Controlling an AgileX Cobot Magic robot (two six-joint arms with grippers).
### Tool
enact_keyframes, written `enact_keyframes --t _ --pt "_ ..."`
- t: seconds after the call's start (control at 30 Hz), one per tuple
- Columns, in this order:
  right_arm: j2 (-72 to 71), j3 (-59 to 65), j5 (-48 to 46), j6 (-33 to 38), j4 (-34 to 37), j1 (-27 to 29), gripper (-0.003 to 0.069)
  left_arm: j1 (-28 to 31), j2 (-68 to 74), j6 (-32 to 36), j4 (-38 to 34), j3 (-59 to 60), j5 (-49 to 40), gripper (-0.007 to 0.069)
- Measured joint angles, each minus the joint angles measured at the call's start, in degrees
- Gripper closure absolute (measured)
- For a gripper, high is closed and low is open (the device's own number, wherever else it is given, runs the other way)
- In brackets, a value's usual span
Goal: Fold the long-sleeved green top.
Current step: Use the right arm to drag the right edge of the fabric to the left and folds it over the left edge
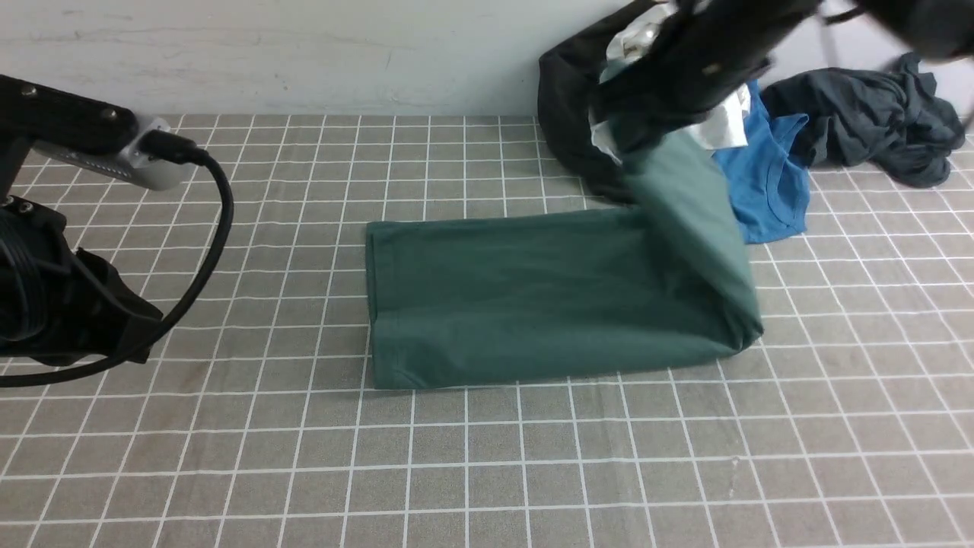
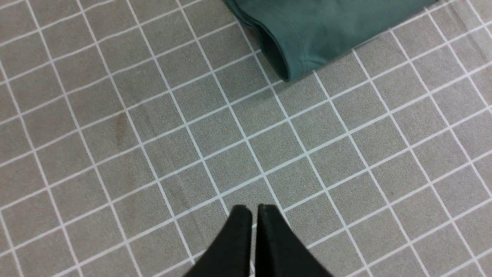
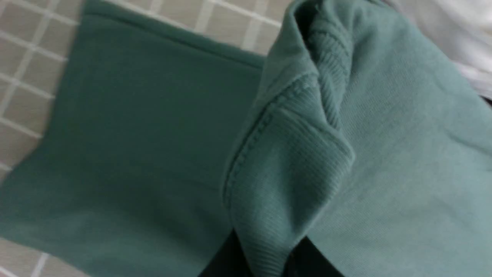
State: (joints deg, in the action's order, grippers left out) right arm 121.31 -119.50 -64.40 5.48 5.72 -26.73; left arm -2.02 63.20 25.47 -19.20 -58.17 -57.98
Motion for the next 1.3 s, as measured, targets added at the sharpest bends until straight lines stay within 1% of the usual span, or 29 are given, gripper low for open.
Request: enact_keyframes --t 0.03,0.1,0.17,0.23,0.27,0.3,0.33,0.4,0.5,0.53,0.57,0.63,0.67,0.8,0.83,0.87,0.9,0.93,1.0,1.03,1.07,1.13,1.17,1.2,1.23,1.27,1.3 --pt "0.8 0.0 0.4 0.0 0.0 -1.0 0.0647 0.0 0.0 0.0 0.0 0.0 0.1 0.0622" --pt "5.9 0.0 4.9 -0.5 0.3 -6.6 0.0645 0.0 0.1 0.0 -0.1 0.0 0.3 0.0622" --pt "8.9 0.0 7.1 -0.6 0.3 -9.3 0.0631 0.0 0.4 0.0 -0.1 0.0 0.9 0.0622" --pt "10.4 0.1 8.3 -0.6 0.3 -10.4 0.0609 0.0 0.6 0.0 -0.1 0.0 1.1 0.0622" --pt "11.5 0.2 9.4 -0.6 0.5 -11.3 0.0559 0.0 1.1 -0.1 -0.1 0.1 1.2 0.0622" --pt "11.5 0.2 9.4 -0.6 0.5 -11.3 0.0551 0.0 1.1 -0.1 -0.1 0.1 1.3 0.0622" --pt "11.6 0.2 9.7 -0.6 0.8 -11.4 0.0488 0.0 1.3 -0.1 -0.2 0.6 1.5 0.0622" --pt "11.5 -1.1 9.4 -0.6 0.5 -11.3 0.0386 0.0 1.3 -0.1 -0.5 1.6 1.9 0.0622" --pt "11.0 -4.9 6.1 -0.6 -3.4 -11.2 0.0242 0.0 1.2 0.1 -1.7 2.7 3.0 0.0622" --pt "10.9 -5.1 5.8 -0.6 -3.7 -11.2 0.0235 0.0 1.2 0.1 -1.8 2.7 3.0 0.0622" --pt "10.5 -6.5 3.5 -0.6 -6.1 -11.2 0.0197 0.0 0.5 0.8 -2.6 2.8 3.7 0.0622" --pt "10.2 -7.2 1.9 -0.7 -7.9 -11.2 0.0186 0.0 -0.7 1.8 -3.6 2.8 4.6 0.0622" --pt "10.1 -7.2 0.9 -0.9 -8.6 -11.1 0.0188 0.0 -1.7 2.6 -4.4 2.8 5.2 0.0622" --pt "11.0 -7.0 -1.1 -1.0 -7.6 -11.0 0.0246 0.0 -6.0 7.3 -7.7 2.9 6.4 0.0622" --pt "12.4 -7.0 -0.8 -1.0 -5.3 -11.0 0.0294 0.0 -8.3 9.4 -9.9 3.6 8.0 0.0622" --pt "12.6 -7.0 -0.7 -1.0 -4.6 -11.0 0.0307 0.0 -8.6 10.0 -10.1 3.7 8.3 0.0622" --pt "15.0 -7.0 0.6 -1.0 -0.5 -11.0 0.0368 0.0 -11.2 12.6 -12.8 5.5 10.5 0.0622" --pt "15.3 -7.0 0.8 -0.9 0.6 -11.0 0.0385 0.0 -11.5 13.3 -13.1 5.7 10.7 0.0622" --pt "18.2 -7.0 2.7 0.0 6.4 -11.2 0.0468 0.0 -15.1 17.6 -16.7 8.8 13.4 0.0622" --pt "19.4 -7.0 3.6 0.7 9.1 -11.4 0.0534 0.0 -17.5 20.8 -18.2 10.5 15.3 0.0622" --pt "19.5 -7.0 3.9 1.3 10.3 -11.5 0.0565 0.0 -18.8 23.1 -19.3 11.9 16.9 0.0622" --pt "18.8 -7.3 3.8 1.9 11.4 -11.6 0.0627 0.0 -22.1 26.7 -21.6 14.4 20.3 0.0622" --pt "18.7 -7.6 3.8 2.1 11.5 -11.6 0.0636 0.0 -22.4 27.5 -21.8 14.7 20.7 0.0622" --pt "17.0 -9.1 2.9 2.6 11.2 -11.9 0.0658 0.0 -25.8 30.6 -24.1 17.4 24.4 0.0622" --pt "16.8 -9.3 2.8 2.6 11.0 -11.9 0.0659 0.0 -25.8 30.9 -24.4 17.4 24.4 0.0622" --pt "14.0 -11.7 0.2 2.9 8.4 -12.1 0.0669 0.0 -29.3 33.7 -26.8 20.6 28.3 0.0622" --pt "12.2 -13.3 -1.9 3.1 6.2 -12.2 0.067 0.0 -30.9 35.0 -28.1 22.3 30.1 0.0622"
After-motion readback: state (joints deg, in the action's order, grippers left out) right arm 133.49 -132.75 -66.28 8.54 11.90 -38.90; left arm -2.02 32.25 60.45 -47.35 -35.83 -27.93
